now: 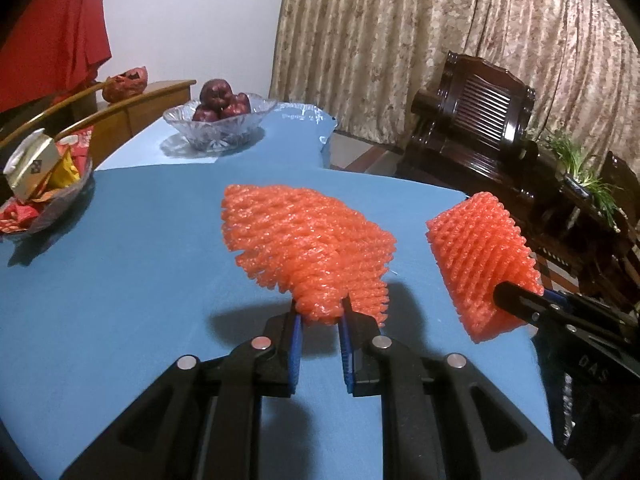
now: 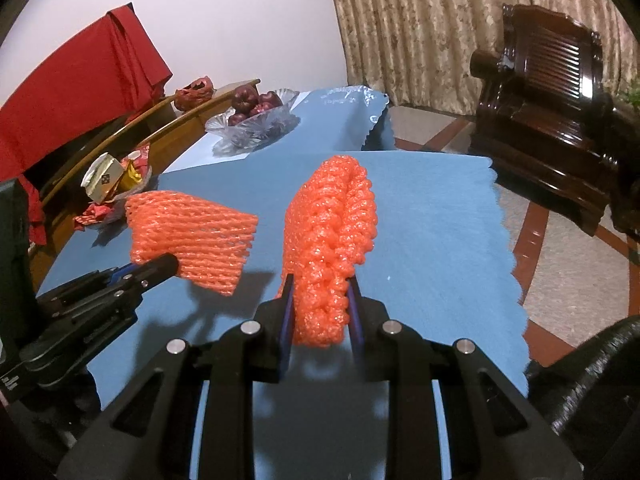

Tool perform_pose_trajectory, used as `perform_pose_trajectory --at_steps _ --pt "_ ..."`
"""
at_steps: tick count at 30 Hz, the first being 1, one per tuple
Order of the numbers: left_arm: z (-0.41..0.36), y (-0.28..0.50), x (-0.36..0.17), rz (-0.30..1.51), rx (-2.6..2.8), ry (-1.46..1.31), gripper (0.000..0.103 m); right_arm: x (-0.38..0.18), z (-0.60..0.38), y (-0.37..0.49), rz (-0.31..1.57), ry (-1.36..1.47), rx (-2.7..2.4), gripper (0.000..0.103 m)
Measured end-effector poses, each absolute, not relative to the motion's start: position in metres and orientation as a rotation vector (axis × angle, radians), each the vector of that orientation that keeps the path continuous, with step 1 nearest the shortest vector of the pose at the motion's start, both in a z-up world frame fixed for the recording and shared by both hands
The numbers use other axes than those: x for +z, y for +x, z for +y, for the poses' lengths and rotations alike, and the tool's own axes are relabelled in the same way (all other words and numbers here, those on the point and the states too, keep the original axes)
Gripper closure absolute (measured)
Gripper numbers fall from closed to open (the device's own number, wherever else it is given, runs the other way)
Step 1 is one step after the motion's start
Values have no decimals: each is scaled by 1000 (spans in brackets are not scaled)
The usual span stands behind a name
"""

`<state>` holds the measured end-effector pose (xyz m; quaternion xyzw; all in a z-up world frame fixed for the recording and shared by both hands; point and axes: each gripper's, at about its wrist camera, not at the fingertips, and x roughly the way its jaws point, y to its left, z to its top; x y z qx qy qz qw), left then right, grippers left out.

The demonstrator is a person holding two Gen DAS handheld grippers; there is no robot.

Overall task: Collect trash
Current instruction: 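Carry both orange foam nets over the black bin with both grippers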

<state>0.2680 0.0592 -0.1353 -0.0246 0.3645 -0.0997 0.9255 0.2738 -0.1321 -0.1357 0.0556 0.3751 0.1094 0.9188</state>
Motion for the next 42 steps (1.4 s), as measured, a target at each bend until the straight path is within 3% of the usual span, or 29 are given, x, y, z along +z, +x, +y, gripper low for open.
perform_pose_trajectory --at_steps 23,42 --pt "20 158 -96 713 -289 -1 87 -72 -171 154 705 63 121 80" --pt "-75 104 -84 697 -475 71 87 -67 -263 72 674 111 -73 80"
